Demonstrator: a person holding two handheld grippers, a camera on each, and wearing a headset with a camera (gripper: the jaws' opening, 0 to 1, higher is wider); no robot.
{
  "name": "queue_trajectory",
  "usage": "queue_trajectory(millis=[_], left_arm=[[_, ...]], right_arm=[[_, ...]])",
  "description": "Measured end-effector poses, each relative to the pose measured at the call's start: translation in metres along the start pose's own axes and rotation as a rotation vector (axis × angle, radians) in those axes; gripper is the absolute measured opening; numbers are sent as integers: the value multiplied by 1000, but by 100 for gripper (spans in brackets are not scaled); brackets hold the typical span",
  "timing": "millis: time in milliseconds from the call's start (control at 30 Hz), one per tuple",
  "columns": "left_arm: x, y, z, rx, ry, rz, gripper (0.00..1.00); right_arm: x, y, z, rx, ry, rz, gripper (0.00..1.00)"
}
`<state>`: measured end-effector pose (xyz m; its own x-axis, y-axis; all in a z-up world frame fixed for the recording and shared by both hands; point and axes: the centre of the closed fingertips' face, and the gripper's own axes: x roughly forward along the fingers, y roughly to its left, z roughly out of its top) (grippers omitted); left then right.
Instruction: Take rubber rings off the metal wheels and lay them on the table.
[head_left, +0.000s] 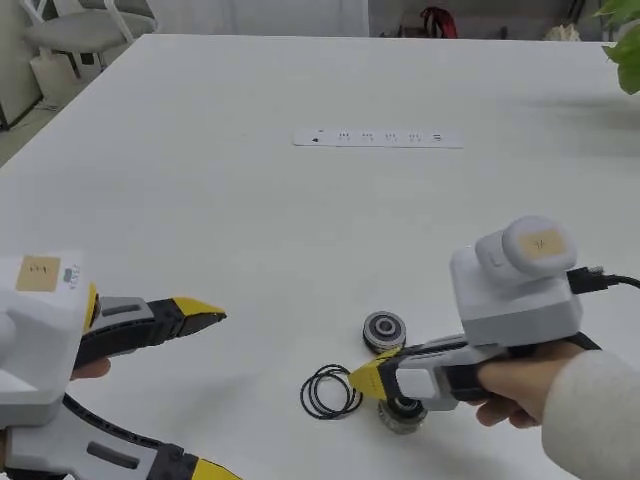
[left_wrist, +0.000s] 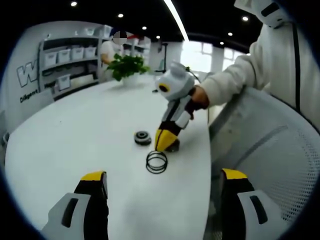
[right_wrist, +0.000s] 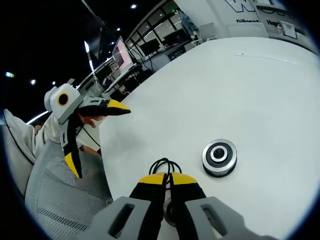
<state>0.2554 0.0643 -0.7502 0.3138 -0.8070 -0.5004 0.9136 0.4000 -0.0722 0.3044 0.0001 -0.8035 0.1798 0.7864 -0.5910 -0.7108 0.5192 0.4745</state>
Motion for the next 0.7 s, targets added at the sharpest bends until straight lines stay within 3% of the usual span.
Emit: queue_trajectory(millis=[300,700], left_arm=[[1,-1,-1,1,5,-2,95],[1,0,-1,-2,2,-2,94]], right_arm=[[0,-4,-1,-68,19,-29,2],[-2,-3,0,-86,21,-31,1]])
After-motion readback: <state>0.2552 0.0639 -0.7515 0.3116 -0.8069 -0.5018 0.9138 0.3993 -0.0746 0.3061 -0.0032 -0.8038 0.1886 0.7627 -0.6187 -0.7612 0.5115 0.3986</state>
